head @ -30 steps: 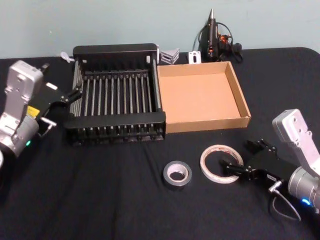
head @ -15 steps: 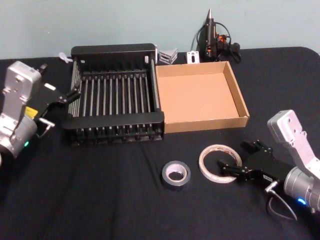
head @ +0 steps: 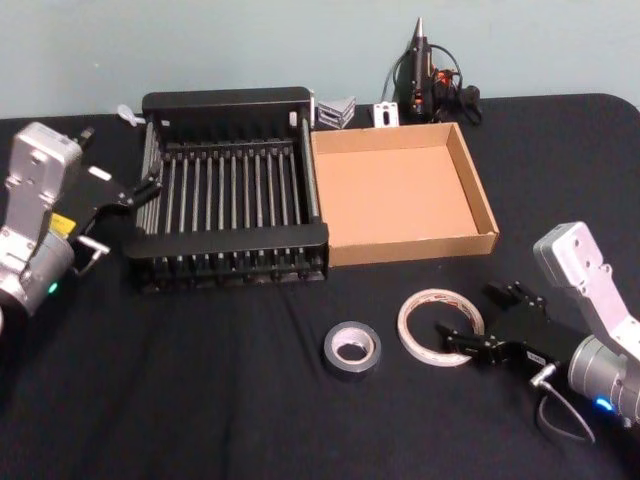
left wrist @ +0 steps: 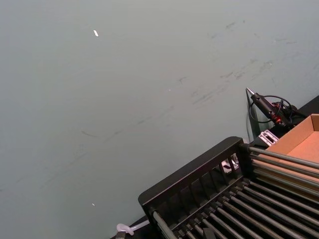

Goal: Pick up the white tape and place it into the black box , Pick up the silver tape and place it into the brown box.

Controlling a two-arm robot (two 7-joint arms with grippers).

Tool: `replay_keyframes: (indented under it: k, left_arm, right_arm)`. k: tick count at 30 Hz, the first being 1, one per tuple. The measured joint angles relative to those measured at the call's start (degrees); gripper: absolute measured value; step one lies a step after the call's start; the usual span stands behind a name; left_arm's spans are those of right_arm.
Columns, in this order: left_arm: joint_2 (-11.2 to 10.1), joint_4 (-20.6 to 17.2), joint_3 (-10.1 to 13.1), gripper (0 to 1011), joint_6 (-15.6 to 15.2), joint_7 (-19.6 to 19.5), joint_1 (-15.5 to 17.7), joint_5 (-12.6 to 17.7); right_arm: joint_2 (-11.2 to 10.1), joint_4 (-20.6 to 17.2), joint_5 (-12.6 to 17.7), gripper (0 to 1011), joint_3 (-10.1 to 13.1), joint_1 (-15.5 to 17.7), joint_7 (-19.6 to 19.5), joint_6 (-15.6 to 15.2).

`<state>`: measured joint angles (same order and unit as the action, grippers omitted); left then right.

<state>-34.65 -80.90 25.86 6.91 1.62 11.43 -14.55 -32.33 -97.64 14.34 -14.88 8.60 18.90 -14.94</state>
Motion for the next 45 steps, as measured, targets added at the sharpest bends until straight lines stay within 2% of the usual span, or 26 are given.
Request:
replay_keyframes:
  k: [7, 10, 15, 16, 17, 21, 22, 24, 29, 36, 45]
  left_arm:
    - [0.0, 0.0, 0.0, 1002, 0.0, 0.0, 0.0, 0.0]
    - [0.0, 0.0, 0.0, 1001, 0.0, 0.0, 0.0, 0.0]
    - [0.0, 0.0, 0.0, 1001, 0.0, 0.0, 0.0, 0.0]
    - [0.0, 0.0, 0.0, 1001, 0.0, 0.0, 0.0, 0.0]
    - [0.0, 0.0, 0.0, 1001, 0.0, 0.0, 0.0, 0.0]
    - [0.0, 0.0, 0.0, 1001, 0.0, 0.0, 0.0, 0.0]
    - [0.0, 0.0, 0.0, 1001, 0.0, 0.0, 0.0, 0.0]
    - [0.0, 0.0, 0.0, 1002, 0.0, 0.0, 0.0, 0.0]
    - [0.0, 0.0, 0.0, 1001, 0.0, 0.0, 0.0, 0.0]
    - [0.0, 0.0, 0.0, 1001, 0.0, 0.0, 0.0, 0.0]
    - [0.0, 0.0, 0.0, 1001, 0.0, 0.0, 0.0, 0.0]
  right_arm:
    - [0.0, 0.0, 0.1, 978, 0.0, 0.0, 0.0, 0.0]
    - [0.0, 0.0, 0.2, 927, 0.0, 0.0, 0.0, 0.0]
    - [-0.1, 0.0, 0.2, 786, 0.0, 0.0, 0.0, 0.0]
    - [-0.1, 0.0, 0.2, 786, 0.0, 0.0, 0.0, 0.0]
    - [-0.1, -0.1, 0.2, 720, 0.0, 0.0, 0.0, 0.0]
    - [-0.1, -0.1, 0.3, 603, 0.0, 0.0, 0.0, 0.0]
    - [-0.1, -0.1, 0.3, 540, 0.0, 0.0, 0.0, 0.0]
    - [-0.1, -0.1, 0.3, 503, 0.0, 0.0, 0.0, 0.0]
    - [-0.1, -0.1, 0.3, 317, 0.0, 0.0, -0.1, 0.0]
    - [-0.1, -0.1, 0.3, 136, 0.0, 0.0, -0.1, 0.0]
    - [-0.1, -0.1, 0.3, 97, 0.0, 0.0, -0.1, 0.0]
